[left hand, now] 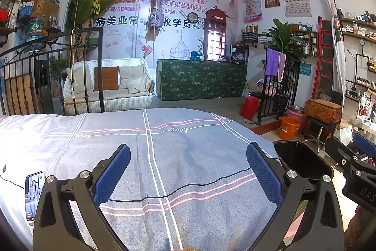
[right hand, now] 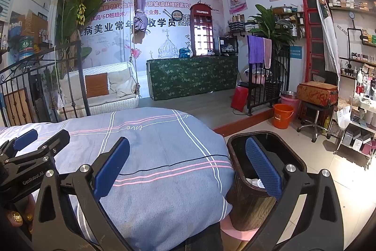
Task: Collect trash
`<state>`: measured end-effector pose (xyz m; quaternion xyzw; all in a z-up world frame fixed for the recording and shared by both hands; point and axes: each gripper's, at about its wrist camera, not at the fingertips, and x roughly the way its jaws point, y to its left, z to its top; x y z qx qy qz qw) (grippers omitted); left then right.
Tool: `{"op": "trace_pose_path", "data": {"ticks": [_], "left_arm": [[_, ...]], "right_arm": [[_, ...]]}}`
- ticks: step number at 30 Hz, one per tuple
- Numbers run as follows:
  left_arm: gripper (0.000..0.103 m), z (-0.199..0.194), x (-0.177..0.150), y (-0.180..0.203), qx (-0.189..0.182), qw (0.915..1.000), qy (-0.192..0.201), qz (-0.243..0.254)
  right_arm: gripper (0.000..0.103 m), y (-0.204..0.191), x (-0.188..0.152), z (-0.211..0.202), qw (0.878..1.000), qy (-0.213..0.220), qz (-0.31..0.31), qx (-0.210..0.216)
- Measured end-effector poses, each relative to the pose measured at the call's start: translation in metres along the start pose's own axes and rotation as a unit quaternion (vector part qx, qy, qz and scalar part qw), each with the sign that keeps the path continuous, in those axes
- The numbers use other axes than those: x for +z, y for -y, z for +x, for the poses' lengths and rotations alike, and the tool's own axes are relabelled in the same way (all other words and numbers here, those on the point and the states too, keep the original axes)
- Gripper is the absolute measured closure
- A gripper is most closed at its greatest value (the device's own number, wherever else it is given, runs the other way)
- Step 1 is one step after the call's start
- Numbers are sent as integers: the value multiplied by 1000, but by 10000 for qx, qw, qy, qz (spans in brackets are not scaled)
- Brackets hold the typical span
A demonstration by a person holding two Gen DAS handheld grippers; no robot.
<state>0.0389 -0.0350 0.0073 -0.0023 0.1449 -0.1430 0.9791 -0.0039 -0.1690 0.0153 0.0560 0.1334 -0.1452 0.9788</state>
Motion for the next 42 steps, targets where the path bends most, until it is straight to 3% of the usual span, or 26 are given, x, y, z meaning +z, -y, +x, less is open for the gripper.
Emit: {"op": "trace_pose_path", "data": {"ticks": [42], "left_arm": [[5,3,-6,7,-5,10000,-89,17]], "right_arm": [[6,-1,-10,6,9999,-94,82,-3]]}}
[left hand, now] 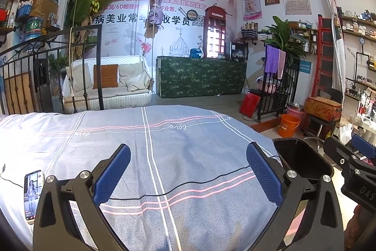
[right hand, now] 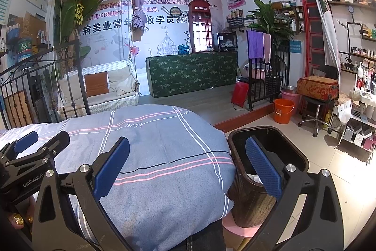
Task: Collect trash
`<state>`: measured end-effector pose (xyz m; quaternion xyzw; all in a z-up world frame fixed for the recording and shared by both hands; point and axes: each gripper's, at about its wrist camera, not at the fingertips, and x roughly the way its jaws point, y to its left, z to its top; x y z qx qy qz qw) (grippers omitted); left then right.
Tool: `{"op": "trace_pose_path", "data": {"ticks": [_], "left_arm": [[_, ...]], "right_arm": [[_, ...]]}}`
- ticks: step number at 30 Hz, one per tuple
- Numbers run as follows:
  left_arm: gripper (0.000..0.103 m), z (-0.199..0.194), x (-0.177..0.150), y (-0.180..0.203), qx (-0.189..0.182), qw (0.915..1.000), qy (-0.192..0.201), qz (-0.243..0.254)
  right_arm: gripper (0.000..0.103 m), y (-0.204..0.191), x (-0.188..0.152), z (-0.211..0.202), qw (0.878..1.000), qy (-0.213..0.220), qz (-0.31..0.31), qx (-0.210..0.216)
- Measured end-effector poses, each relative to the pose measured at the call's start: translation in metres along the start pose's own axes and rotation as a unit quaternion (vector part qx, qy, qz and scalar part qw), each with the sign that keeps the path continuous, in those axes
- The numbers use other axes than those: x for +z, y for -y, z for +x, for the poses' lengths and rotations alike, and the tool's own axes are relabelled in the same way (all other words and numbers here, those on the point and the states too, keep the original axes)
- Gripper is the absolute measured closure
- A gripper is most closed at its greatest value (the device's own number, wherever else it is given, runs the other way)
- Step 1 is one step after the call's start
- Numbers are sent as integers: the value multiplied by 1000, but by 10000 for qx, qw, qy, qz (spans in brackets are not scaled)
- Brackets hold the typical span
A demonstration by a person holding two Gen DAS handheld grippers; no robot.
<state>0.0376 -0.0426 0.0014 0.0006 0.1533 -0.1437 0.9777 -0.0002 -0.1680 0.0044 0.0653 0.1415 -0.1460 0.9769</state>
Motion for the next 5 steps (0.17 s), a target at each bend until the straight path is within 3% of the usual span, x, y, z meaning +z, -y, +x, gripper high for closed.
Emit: {"op": "trace_pose_path", "data": {"ticks": [5], "left_arm": [[5,1,-1,1,0,10000,-28,-7]], "right_arm": [[6,0,-5,4,10000,-34,49,0]]}}
